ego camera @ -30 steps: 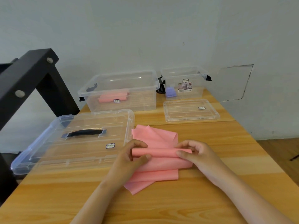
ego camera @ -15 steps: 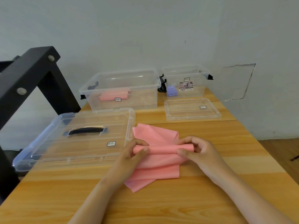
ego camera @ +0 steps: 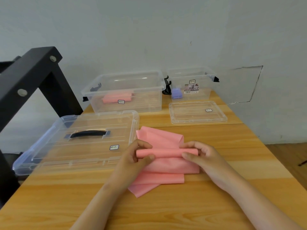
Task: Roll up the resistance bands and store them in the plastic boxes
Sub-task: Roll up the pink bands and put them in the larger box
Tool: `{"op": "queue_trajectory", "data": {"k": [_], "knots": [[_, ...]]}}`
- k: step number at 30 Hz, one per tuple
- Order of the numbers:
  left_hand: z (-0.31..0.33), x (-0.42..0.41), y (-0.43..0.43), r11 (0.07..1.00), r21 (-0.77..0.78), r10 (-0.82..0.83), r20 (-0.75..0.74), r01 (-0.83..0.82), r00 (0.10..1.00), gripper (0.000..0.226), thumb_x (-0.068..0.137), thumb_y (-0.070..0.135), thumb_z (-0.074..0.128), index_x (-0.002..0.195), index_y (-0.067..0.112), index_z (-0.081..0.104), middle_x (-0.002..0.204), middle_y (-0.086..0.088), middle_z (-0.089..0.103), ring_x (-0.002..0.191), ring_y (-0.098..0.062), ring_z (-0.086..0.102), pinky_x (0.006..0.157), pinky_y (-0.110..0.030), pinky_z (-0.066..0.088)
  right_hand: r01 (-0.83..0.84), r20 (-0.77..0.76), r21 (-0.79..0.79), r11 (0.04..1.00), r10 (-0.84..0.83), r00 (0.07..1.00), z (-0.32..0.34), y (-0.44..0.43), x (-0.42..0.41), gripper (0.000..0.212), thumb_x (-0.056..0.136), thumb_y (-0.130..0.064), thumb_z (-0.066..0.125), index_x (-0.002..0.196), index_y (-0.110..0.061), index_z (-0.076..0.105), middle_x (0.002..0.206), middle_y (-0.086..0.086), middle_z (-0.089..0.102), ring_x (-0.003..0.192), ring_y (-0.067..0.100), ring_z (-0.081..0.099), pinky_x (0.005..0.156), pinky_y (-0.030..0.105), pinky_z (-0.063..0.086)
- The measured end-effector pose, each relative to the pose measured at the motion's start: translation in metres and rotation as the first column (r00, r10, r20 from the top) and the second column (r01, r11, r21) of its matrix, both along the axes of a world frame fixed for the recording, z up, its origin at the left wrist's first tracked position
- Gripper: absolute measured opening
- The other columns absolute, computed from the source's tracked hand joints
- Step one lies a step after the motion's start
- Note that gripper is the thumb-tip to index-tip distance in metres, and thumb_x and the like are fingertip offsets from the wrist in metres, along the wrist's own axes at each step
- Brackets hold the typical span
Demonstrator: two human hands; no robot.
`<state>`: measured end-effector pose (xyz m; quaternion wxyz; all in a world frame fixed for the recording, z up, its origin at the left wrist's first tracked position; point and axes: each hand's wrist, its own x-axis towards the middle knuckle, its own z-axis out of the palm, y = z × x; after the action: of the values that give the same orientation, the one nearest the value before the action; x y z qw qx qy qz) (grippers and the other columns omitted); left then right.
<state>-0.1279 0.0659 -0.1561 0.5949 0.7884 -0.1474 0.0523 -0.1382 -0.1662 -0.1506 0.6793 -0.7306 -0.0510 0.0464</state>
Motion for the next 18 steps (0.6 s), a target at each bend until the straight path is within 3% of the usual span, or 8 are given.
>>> {"op": "queue_trajectory", "data": {"k": [2,5,6,9,11,14,18], "knots": [[-0.0008,0.0002,0.001,1.0,-0.027,0.006,-0.009,-0.006,1.0,0.021,0.084,0.003,0.069,0.098,0.012,0.057,0.073,0.027,0.054,0.056,0.004,0.041,0.055,-0.01,0.033,0.024,0.008,-0.041,0.999,-0.024,1.0,-0.0006,0.0008,0.0003,0.011,0.082,-0.02,0.072,0.092,-0.022,0.072,0.087,-0.012,0.07,0.079,-0.002,0.062,0.069,0.008,0.043],[-0.002,-0.0012,0.0018,0.999,0.019,-0.045,-0.091,0.047,0.995,0.027,0.083,0.039,0.072,0.102,0.026,0.058,0.09,0.027,0.058,0.072,0.003,0.05,0.065,-0.009,0.038,0.034,0.04,0.02,0.999,-0.035,0.999,0.0009,-0.001,0.0,0.015,0.079,-0.008,0.074,0.089,-0.019,0.072,0.086,-0.008,0.071,0.077,0.0,0.063,0.067,0.009,0.045],[-0.0025,-0.0012,0.0017,0.997,0.059,-0.048,-0.102,0.054,0.994,0.024,0.084,0.042,0.068,0.1,0.027,0.06,0.091,0.026,0.059,0.078,0.004,0.052,0.068,-0.008,0.038,0.027,0.05,0.029,0.999,-0.028,0.998,0.0016,-0.0016,-0.0004,0.017,0.078,-0.006,0.074,0.088,-0.019,0.072,0.089,-0.004,0.072,0.079,0.002,0.063,0.068,0.011,0.046],[-0.0009,-0.0002,-0.0002,0.998,0.058,0.001,-0.047,0.002,0.999,0.01,0.085,0.021,0.068,0.092,0.019,0.061,0.08,0.023,0.058,0.072,0.004,0.051,0.066,-0.008,0.038,-0.005,0.044,0.032,0.999,0.003,0.999,0.0009,-0.001,-0.0002,0.018,0.077,-0.011,0.078,0.09,-0.021,0.072,0.094,-0.002,0.072,0.083,0.003,0.063,0.07,0.011,0.046],[0.0001,0.0,-0.0004,0.999,-0.019,0.039,-0.035,-0.04,0.999,0.021,0.079,0.014,0.077,0.09,0.016,0.059,0.077,0.021,0.056,0.066,0.002,0.048,0.061,-0.01,0.037,-0.016,0.009,0.023,1.0,0.016,1.0,-0.0001,0.0007,0.0001,0.018,0.078,-0.016,0.077,0.094,-0.021,0.071,0.09,-0.01,0.071,0.082,-0.001,0.064,0.068,0.008,0.044],[0.0014,-0.001,0.0006,0.993,-0.116,0.025,-0.064,-0.033,0.998,0.027,0.074,0.016,0.077,0.093,0.016,0.056,0.084,0.01,0.057,0.063,-0.001,0.046,0.058,-0.012,0.038,-0.009,0.003,0.013,1.0,0.009,1.0,-0.0006,0.0011,0.0005,0.016,0.08,-0.012,0.074,0.095,-0.017,0.07,0.086,-0.012,0.07,0.078,-0.001,0.063,0.067,0.008,0.044],[-0.0034,-0.0014,0.0009,1.0,0.021,0.01,-0.086,-0.008,0.996,0.008,0.092,0.024,0.061,0.098,0.021,0.057,0.087,0.021,0.056,0.073,0.004,0.051,0.066,-0.008,0.037,-0.018,0.07,0.013,1.0,0.017,0.997,-0.0009,-0.0013,0.0003,0.019,0.078,-0.002,0.075,0.091,-0.014,0.069,0.091,-0.001,0.07,0.082,0.006,0.061,0.07,0.013,0.045]]}}
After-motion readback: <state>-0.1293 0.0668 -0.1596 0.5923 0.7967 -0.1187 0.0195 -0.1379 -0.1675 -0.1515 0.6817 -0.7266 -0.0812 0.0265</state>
